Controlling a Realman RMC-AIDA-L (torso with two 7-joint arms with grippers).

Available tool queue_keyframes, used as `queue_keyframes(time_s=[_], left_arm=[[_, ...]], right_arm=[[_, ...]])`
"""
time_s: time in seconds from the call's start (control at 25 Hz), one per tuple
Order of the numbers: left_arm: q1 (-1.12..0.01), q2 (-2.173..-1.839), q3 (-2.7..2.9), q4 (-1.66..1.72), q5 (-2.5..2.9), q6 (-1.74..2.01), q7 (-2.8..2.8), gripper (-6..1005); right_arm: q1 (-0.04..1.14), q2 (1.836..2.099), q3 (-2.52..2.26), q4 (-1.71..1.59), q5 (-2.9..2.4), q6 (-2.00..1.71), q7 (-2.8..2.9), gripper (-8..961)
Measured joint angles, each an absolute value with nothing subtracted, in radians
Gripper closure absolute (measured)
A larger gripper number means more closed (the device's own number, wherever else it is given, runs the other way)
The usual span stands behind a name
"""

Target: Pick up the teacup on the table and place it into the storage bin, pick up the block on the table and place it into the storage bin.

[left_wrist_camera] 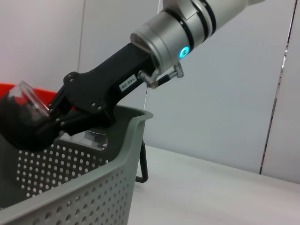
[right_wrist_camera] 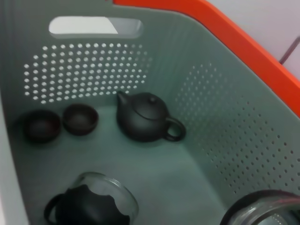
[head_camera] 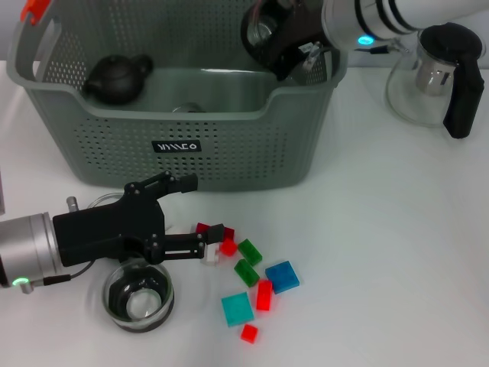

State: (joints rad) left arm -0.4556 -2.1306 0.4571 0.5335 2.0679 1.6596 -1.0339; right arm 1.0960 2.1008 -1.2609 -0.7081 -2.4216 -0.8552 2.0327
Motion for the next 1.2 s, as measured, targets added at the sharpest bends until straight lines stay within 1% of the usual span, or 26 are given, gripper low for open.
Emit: queue_keyframes(time_s=[0.48, 1.12, 1.2], left_arm=[[-0.453, -2.131, 0.457, 0.529, 2.068, 1.654, -1.034, 61], [-0.454, -2.131, 0.456, 0.527, 2.068, 1.651, -1.034, 61], [-0.454, -2.131, 0.456, 0.528, 2.068, 1.65, -1.034, 61]], right_arm=[[1.109, 2.103, -1.302, -0.654, -2.42, -0.762, 2.032, 898], [1.113, 2.106, -1.345, -0.647, -2.419, -0.75, 2.046, 898], [1.114, 2.106, -1.345, -0.647, -2.419, -0.746, 2.052, 885]])
